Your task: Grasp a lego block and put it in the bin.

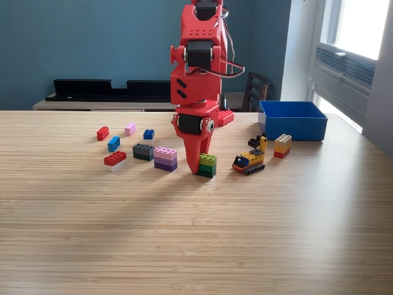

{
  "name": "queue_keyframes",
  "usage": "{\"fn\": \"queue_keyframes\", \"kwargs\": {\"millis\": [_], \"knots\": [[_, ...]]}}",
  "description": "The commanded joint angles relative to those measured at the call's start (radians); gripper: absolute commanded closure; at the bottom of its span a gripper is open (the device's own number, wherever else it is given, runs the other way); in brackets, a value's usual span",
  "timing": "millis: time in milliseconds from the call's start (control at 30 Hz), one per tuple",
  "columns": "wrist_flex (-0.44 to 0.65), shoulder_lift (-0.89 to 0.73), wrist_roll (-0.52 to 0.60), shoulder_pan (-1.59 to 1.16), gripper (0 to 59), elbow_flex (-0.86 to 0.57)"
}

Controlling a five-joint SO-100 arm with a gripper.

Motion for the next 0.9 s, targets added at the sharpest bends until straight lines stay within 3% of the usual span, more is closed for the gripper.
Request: {"fn": "queue_keyframes", "kwargs": {"millis": [33,133,267,433,567,900], "knots": [[0.003,0.032,-0.025,0.006,58.5,-0.038],[0.044,0.035,-0.046,0.005,58.6,-0.072],[0.196,0.04,-0.063,0.0,58.6,-0.272],[0.27,0.152,-0.109,-0.009,58.6,-0.39],[0.313,0.262,-0.152,-0.064,58.6,-0.37],[0.333,0.503,-0.225,-0.476,58.6,-0.086]]}}
